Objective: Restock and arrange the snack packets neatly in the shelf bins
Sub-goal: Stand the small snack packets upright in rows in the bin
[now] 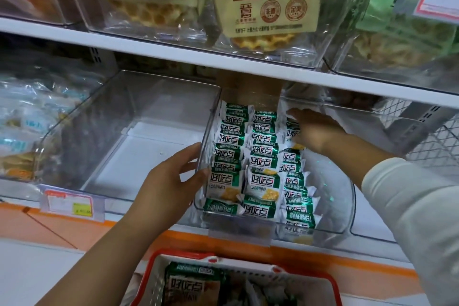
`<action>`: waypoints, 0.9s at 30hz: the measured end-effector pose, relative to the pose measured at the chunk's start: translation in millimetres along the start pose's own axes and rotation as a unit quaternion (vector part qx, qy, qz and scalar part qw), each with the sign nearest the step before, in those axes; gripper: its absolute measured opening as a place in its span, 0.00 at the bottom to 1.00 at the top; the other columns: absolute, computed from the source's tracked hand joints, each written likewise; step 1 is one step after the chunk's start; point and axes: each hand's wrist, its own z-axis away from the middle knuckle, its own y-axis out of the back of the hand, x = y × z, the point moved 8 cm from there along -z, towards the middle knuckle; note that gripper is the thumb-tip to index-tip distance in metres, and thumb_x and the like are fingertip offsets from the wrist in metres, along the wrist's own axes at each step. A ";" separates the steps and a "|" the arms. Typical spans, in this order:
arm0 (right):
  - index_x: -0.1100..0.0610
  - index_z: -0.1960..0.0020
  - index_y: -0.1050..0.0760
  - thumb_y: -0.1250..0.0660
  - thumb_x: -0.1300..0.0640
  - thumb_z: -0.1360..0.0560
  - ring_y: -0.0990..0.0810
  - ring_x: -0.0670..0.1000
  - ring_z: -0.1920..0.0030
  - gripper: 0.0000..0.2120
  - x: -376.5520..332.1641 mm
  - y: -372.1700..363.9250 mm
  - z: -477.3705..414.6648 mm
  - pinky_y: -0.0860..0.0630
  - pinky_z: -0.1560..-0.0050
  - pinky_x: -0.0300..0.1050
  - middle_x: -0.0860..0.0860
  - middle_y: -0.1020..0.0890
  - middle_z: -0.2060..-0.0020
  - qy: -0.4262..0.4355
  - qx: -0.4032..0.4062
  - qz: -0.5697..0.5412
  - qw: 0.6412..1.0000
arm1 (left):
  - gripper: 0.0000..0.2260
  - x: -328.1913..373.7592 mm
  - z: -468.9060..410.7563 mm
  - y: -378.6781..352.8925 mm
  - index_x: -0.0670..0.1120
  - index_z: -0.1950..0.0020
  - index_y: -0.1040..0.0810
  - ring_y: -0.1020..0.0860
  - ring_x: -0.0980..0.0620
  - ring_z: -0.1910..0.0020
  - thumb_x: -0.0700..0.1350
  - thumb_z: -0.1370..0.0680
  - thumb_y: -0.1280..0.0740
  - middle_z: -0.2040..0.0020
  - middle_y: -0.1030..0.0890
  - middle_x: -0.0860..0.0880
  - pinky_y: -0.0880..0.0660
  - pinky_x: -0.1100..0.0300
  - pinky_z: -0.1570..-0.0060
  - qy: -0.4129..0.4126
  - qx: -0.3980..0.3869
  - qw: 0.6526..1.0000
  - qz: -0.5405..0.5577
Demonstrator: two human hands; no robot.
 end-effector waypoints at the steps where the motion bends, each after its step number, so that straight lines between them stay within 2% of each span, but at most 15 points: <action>1: 0.50 0.24 0.42 0.31 0.54 0.24 0.27 0.61 0.36 0.33 -4.1 8.6 10.7 0.26 0.40 0.51 0.58 0.30 0.31 0.012 0.037 -0.024 0.999 | 0.20 -0.2 2.3 0.7 0.60 0.30 0.28 0.24 0.66 0.45 0.47 0.21 0.32 0.39 0.23 0.66 0.29 0.79 0.56 0.005 0.009 1.000 0.002; 3: 0.52 0.26 0.38 0.31 0.55 0.24 0.25 0.61 0.38 0.29 -10.8 30.8 46.8 0.26 0.43 0.50 0.59 0.27 0.33 0.035 0.144 -0.076 0.986 | 0.23 2.2 13.9 8.3 0.56 0.28 0.30 0.24 0.58 0.42 0.47 0.22 0.31 0.35 0.24 0.57 0.26 0.66 0.44 -0.002 0.061 0.998 -0.030; 5: 0.55 0.31 0.31 0.33 0.55 0.23 0.23 0.58 0.41 0.22 -18.1 49.2 99.8 0.26 0.44 0.50 0.57 0.22 0.39 0.051 0.245 -0.168 0.954 | 0.22 15.5 33.5 15.5 0.51 0.29 0.28 0.24 0.52 0.42 0.45 0.23 0.30 0.38 0.24 0.51 0.25 0.54 0.42 -0.070 0.122 0.986 -0.086; 7: 0.54 0.35 0.28 0.34 0.57 0.22 0.22 0.52 0.48 0.16 -24.4 49.6 160.1 0.25 0.47 0.46 0.51 0.20 0.47 0.045 0.297 -0.286 0.910 | 0.19 21.0 62.7 5.6 0.49 0.33 0.25 0.24 0.54 0.47 0.42 0.24 0.31 0.44 0.25 0.53 0.25 0.59 0.47 -0.122 0.114 0.981 -0.101; 9: 0.52 0.37 0.27 0.36 0.58 0.22 0.23 0.46 0.57 0.13 -29.2 23.5 215.7 0.28 0.54 0.38 0.45 0.22 0.54 0.014 0.318 -0.373 0.871 | 0.17 7.6 93.6 -24.9 0.51 0.35 0.24 0.25 0.60 0.52 0.42 0.23 0.31 0.46 0.27 0.57 0.26 0.68 0.52 -0.130 0.026 0.985 -0.110; 10: 0.51 0.38 0.27 0.37 0.58 0.21 0.24 0.45 0.59 0.12 -31.2 -1.6 236.8 0.28 0.56 0.37 0.43 0.23 0.56 -0.011 0.310 -0.402 0.862 | 0.17 -8.4 108.3 -45.2 0.53 0.35 0.25 0.24 0.60 0.52 0.43 0.23 0.31 0.45 0.27 0.58 0.25 0.67 0.52 -0.113 -0.031 0.986 -0.118; 13: 0.51 0.37 0.27 0.37 0.57 0.20 0.23 0.43 0.61 0.12 -43.4 -116.1 274.8 0.27 0.60 0.36 0.43 0.21 0.56 -0.090 0.165 -0.438 0.879 | 0.16 -74.4 153.5 -108.1 0.55 0.34 0.25 0.22 0.55 0.49 0.45 0.21 0.33 0.41 0.23 0.53 0.21 0.54 0.47 -0.008 -0.198 0.972 -0.128; 15: 0.51 0.39 0.26 0.36 0.57 0.21 0.22 0.41 0.58 0.11 -54.0 -202.6 292.5 0.24 0.55 0.38 0.45 0.19 0.54 -0.111 0.025 -0.453 0.884 | 0.16 -117.3 183.5 -142.8 0.54 0.32 0.26 0.22 0.51 0.47 0.46 0.20 0.34 0.39 0.22 0.49 0.22 0.52 0.45 0.061 -0.286 0.943 -0.156; 17: 0.48 0.44 0.26 0.36 0.57 0.21 0.22 0.41 0.56 0.07 -63.6 -272.4 319.6 0.24 0.52 0.44 0.43 0.21 0.55 -0.129 -0.097 -0.463 0.871 | 0.19 -149.1 211.3 -167.6 0.53 0.28 0.30 0.24 0.51 0.39 0.47 0.19 0.35 0.31 0.26 0.50 0.25 0.52 0.38 0.099 -0.346 0.919 -0.162; 19: 0.49 0.41 0.26 0.36 0.55 0.20 0.23 0.40 0.56 0.08 -75.2 -323.5 355.2 0.24 0.54 0.38 0.45 0.21 0.51 -0.166 -0.225 -0.468 0.838 | 0.20 -171.2 229.8 -182.8 0.52 0.27 0.31 0.28 0.54 0.34 0.45 0.18 0.35 0.30 0.29 0.54 0.30 0.54 0.32 0.126 -0.374 0.906 -0.149; 22: 0.54 0.29 0.35 0.33 0.54 0.22 0.20 0.55 0.49 0.23 -107.3 -366.5 395.0 0.21 0.50 0.47 0.54 0.22 0.49 -0.192 -0.388 -0.502 0.749 | 0.21 -198.1 239.8 -199.1 0.50 0.27 0.30 0.29 0.51 0.32 0.43 0.19 0.34 0.30 0.28 0.51 0.29 0.54 0.33 0.142 -0.390 0.895 -0.162; 23: 0.55 0.27 0.39 0.31 0.54 0.23 0.20 0.56 0.49 0.29 -116.6 -371.8 397.6 0.22 0.49 0.48 0.54 0.22 0.48 -0.183 -0.412 -0.502 0.738 | 0.21 -206.1 240.2 -202.9 0.50 0.27 0.31 0.29 0.49 0.32 0.43 0.20 0.33 0.29 0.28 0.49 0.29 0.52 0.33 0.147 -0.390 0.895 -0.158; 24: 0.55 0.25 0.41 0.29 0.52 0.25 0.22 0.57 0.45 0.34 -122.4 -377.3 394.8 0.24 0.45 0.49 0.55 0.24 0.43 -0.165 -0.423 -0.484 0.748 | 0.22 -212.7 240.5 -205.9 0.50 0.27 0.31 0.29 0.49 0.32 0.43 0.20 0.33 0.30 0.28 0.50 0.29 0.51 0.32 0.151 -0.390 0.896 -0.149; 26: 0.53 0.22 0.47 0.26 0.42 0.31 0.32 0.60 0.31 0.46 -128.1 -390.8 386.9 0.31 0.33 0.56 0.56 0.34 0.28 -0.119 -0.438 -0.402 0.795 | 0.23 -222.5 238.5 -210.5 0.50 0.27 0.31 0.29 0.51 0.33 0.43 0.21 0.31 0.31 0.29 0.52 0.31 0.52 0.30 0.156 -0.383 0.902 -0.125; 27: 0.52 0.21 0.49 0.26 0.38 0.32 0.36 0.61 0.29 0.50 -129.6 -396.9 384.9 0.33 0.32 0.59 0.56 0.38 0.26 -0.103 -0.445 -0.365 0.811 | 0.22 -227.9 236.0 -212.9 0.51 0.27 0.31 0.29 0.50 0.33 0.44 0.21 0.31 0.31 0.29 0.51 0.31 0.52 0.30 0.152 -0.374 0.907 -0.120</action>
